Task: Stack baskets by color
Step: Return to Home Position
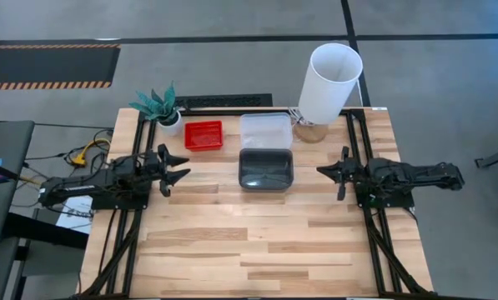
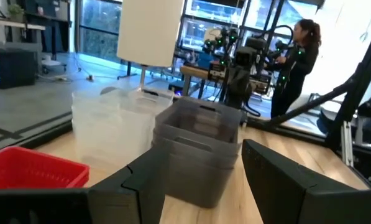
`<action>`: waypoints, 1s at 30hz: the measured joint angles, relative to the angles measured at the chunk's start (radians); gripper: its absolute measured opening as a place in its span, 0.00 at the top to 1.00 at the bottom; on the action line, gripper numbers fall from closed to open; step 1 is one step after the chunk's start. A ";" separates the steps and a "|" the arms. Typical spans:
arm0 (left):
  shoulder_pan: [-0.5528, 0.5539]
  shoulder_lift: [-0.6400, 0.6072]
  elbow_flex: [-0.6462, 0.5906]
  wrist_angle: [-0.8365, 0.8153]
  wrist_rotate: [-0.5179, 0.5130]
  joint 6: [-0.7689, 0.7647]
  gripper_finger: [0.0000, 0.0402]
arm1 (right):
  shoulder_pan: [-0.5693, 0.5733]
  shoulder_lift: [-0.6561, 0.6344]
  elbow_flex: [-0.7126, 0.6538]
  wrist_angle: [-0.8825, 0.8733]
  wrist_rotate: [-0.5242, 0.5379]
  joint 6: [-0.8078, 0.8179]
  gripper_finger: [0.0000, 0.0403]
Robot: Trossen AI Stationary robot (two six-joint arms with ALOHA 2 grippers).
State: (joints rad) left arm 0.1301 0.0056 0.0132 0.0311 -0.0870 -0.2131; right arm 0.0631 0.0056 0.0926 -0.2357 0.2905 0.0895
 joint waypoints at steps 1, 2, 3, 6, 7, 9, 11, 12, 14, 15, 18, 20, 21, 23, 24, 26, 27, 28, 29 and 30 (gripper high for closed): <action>0.000 0.002 0.000 0.001 0.002 0.003 0.53 | 0.000 0.001 0.002 -0.013 0.000 0.000 0.98; 0.001 0.002 0.000 -0.002 0.008 0.011 0.53 | 0.000 -0.002 0.004 -0.024 0.000 0.001 0.98; 0.001 0.002 0.000 -0.003 0.013 0.021 0.53 | 0.000 -0.005 0.004 -0.026 0.000 0.000 0.98; 0.001 0.003 0.000 -0.004 0.019 0.050 0.53 | 0.000 0.001 0.007 -0.042 0.000 -0.007 0.98; 0.001 0.004 0.000 -0.004 0.019 0.060 0.53 | 0.000 0.009 0.008 -0.050 0.000 -0.008 0.98; 0.001 0.008 0.000 -0.004 0.020 0.080 0.53 | 0.000 0.019 0.008 -0.052 0.000 -0.004 0.96; 0.001 0.011 0.000 -0.004 0.023 0.085 0.53 | 0.000 0.023 0.008 -0.052 0.000 -0.010 0.95; 0.001 0.011 0.000 -0.004 0.023 0.085 0.53 | 0.000 0.024 0.008 -0.052 0.000 -0.016 0.94; 0.001 0.011 0.000 -0.005 0.023 0.085 0.53 | 0.000 0.027 0.008 -0.052 0.000 -0.015 0.93; 0.001 0.011 0.000 -0.004 0.023 0.086 0.53 | 0.000 0.027 0.008 -0.052 0.000 -0.012 0.92; 0.001 0.011 0.000 -0.004 0.023 0.099 0.53 | 0.000 0.027 0.008 -0.052 0.000 -0.011 0.91; 0.001 0.011 0.000 -0.004 0.023 0.103 0.53 | 0.000 0.027 0.008 -0.052 0.000 -0.011 0.91; 0.001 0.011 0.000 -0.004 0.023 0.104 0.53 | 0.000 0.027 0.008 -0.052 0.000 -0.011 0.91; 0.001 0.011 0.000 -0.004 0.023 0.100 0.53 | 0.000 0.027 0.008 -0.053 0.000 -0.011 0.91; 0.001 0.011 0.000 -0.004 0.023 0.097 0.53 | 0.000 0.027 0.008 -0.053 0.000 -0.011 0.91; 0.001 0.011 0.000 -0.004 0.023 0.098 0.53 | 0.000 0.027 0.008 -0.053 0.000 -0.011 0.91; 0.001 0.011 -0.001 -0.004 0.023 0.098 0.53 | 0.000 0.027 0.008 -0.053 0.000 -0.011 0.92; 0.001 0.011 -0.001 -0.004 0.023 0.097 0.53 | 0.000 0.027 0.008 -0.053 0.000 -0.011 0.92; 0.001 0.011 -0.001 -0.004 0.023 0.097 0.53 | 0.000 0.027 0.007 -0.053 0.000 -0.011 0.92; 0.001 0.011 -0.001 -0.004 0.023 0.098 0.53 | 0.000 0.027 0.007 -0.053 0.000 -0.011 0.92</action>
State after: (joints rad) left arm 0.1307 0.0170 0.0124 0.0273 -0.0639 -0.1154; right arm 0.0631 0.0326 0.0998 -0.2886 0.2905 0.0788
